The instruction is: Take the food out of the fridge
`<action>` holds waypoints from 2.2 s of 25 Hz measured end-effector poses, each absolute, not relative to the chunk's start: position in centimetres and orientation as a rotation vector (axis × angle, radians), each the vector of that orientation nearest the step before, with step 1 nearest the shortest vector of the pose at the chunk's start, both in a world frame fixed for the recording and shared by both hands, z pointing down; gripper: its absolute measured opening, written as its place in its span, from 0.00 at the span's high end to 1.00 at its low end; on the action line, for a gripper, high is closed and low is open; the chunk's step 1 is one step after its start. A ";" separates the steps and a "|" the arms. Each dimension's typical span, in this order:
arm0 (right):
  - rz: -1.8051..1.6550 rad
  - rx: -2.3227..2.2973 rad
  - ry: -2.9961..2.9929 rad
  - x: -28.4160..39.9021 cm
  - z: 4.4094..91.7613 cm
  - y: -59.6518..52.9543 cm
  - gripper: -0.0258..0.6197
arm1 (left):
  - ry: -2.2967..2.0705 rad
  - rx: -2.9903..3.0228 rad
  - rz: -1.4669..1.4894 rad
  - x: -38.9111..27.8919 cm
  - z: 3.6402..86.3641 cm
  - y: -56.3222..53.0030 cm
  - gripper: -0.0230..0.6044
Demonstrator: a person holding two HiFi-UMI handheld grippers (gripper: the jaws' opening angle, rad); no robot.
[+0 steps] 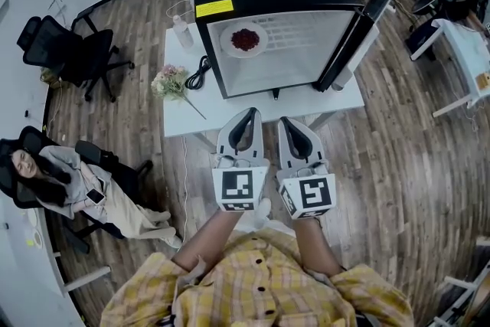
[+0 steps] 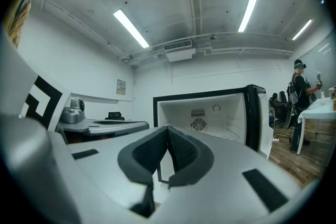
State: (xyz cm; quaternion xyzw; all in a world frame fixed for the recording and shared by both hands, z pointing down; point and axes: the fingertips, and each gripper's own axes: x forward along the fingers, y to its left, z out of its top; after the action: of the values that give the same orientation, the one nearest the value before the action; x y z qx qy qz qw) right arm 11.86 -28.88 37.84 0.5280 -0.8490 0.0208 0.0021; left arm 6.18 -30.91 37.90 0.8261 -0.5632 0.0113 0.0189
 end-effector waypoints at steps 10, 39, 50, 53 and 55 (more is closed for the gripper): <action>0.071 1.659 -2.641 11.6 38.2 -35.0 0.95 | -1.679 2.533 0.028 6.3 39.1 -38.0 0.95; 0.188 1.645 -2.619 12.7 41.6 -42.0 0.95 | -0.921 1.430 -0.827 3.5 49.5 -49.7 0.77; 0.206 1.645 -2.600 12.8 42.5 -43.1 0.95 | -0.927 1.313 -0.845 2.8 52.0 -52.2 0.83; 0.215 1.646 -2.594 12.9 42.7 -43.3 0.95 | -0.929 1.296 -0.841 2.9 52.2 -52.7 0.83; 0.215 1.646 -2.593 12.8 42.7 -43.3 0.95 | -0.951 1.306 -0.824 2.8 52.3 -52.9 0.90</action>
State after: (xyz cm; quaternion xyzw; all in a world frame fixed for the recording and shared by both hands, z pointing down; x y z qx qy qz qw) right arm 12.84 -43.32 42.67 0.5344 -0.8418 0.0697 0.0315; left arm 2.79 -52.88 52.31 0.5672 -0.4132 -0.3576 0.6162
